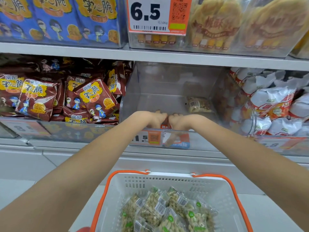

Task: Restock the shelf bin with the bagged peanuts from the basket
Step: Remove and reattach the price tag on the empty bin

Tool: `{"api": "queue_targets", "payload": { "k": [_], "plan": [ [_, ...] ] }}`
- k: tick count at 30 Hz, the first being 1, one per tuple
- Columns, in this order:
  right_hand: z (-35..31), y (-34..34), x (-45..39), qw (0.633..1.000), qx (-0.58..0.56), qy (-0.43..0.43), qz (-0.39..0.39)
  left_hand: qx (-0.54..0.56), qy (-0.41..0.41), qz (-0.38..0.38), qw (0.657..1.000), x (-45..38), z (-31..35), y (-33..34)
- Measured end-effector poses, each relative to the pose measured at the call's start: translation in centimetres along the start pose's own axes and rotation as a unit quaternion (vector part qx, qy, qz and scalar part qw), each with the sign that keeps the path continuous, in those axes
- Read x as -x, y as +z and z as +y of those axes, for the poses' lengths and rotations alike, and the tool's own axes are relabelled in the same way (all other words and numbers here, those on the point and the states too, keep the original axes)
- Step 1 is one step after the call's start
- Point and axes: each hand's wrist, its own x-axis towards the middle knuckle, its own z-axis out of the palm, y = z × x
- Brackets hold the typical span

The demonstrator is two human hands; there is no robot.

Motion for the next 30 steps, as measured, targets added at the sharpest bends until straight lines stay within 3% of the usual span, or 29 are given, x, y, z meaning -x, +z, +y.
{"api": "queue_targets", "payload": {
  "k": [5, 9, 14, 18, 23, 30],
  "plan": [
    [0.4, -0.1, 0.1, 1.000, -0.020, -0.004, 0.014, -0.019, -0.006, -0.028, 0.999, -0.2, 0.2, 0.0],
    [0.8, -0.5, 0.6, 1.000, -0.002, 0.007, -0.029, -0.025, 0.006, -0.045, 0.999, -0.1, 0.4, 0.2],
    [0.9, -0.7, 1.9, 0.998, 0.003, 0.009, -0.055, 0.031, 0.015, 0.015, 0.999, 0.2, 0.4, 0.3],
    [1.3, -0.7, 2.1, 0.998, -0.060, 0.025, -0.015, 0.049, 0.038, -0.008, 0.998, 0.3, 0.6, 0.0],
    [3.0, -0.9, 1.9, 0.968, -0.205, 0.139, 0.027, 0.091, 0.044, -0.021, 0.995, 0.4, 0.6, -0.2],
    [3.7, -0.2, 1.5, 0.969, -0.223, 0.102, 0.000, 0.065, 0.013, -0.038, 0.997, -0.1, 0.8, -0.4]
  ]
}}
